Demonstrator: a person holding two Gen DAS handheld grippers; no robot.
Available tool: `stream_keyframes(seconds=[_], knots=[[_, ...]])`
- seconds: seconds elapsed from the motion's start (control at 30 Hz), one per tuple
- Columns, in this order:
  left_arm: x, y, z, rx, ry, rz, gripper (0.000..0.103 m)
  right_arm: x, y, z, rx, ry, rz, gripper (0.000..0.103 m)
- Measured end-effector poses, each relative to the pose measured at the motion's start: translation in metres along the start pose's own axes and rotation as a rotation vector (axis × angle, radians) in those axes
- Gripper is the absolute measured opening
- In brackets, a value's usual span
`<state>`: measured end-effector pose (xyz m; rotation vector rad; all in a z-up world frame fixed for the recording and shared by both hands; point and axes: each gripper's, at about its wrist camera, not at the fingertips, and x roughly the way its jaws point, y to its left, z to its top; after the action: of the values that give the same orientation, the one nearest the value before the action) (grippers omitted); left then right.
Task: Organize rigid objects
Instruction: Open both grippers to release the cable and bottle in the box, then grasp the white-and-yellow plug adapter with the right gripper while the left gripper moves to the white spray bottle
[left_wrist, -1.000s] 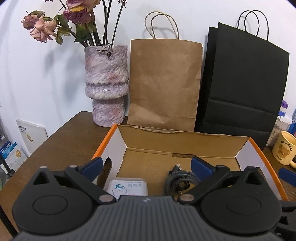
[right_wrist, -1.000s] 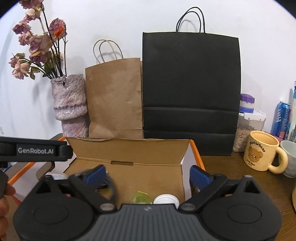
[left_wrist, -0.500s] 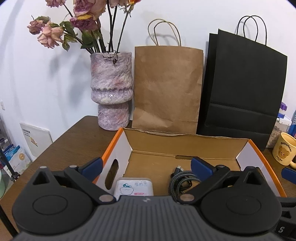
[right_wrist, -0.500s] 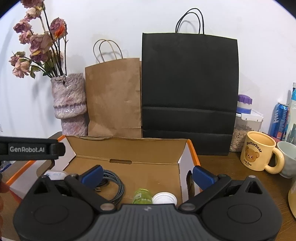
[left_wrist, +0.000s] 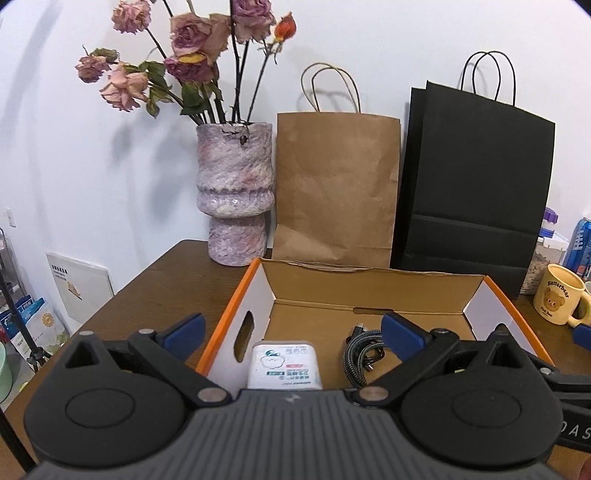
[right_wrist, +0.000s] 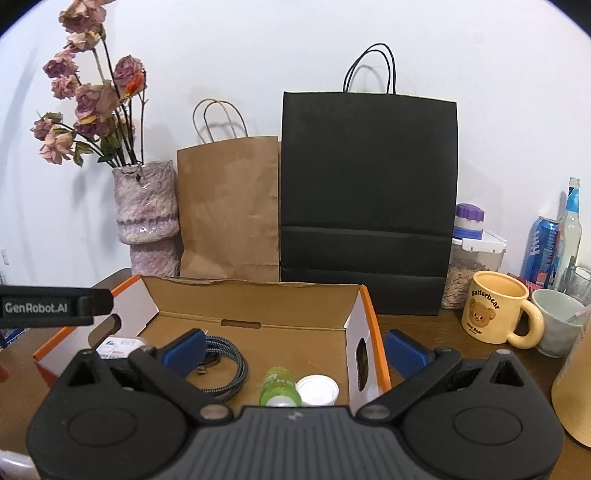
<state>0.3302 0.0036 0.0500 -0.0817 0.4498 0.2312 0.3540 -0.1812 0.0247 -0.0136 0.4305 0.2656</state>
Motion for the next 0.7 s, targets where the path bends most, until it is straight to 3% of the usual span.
stream_keyframes(seconds=[0.4, 0.7], knots=[[-0.036, 0.019, -0.025, 0.015, 0.001, 0.001, 0.103, -0.049, 0.005, -0.022, -0.056, -0.020, 0.008, 0.103], [-0.065, 0.040, -0.055, 0.019, 0.021, -0.020, 0.103, -0.089, 0.006, -0.060, -0.086, 0.014, 0.009, 0.103]])
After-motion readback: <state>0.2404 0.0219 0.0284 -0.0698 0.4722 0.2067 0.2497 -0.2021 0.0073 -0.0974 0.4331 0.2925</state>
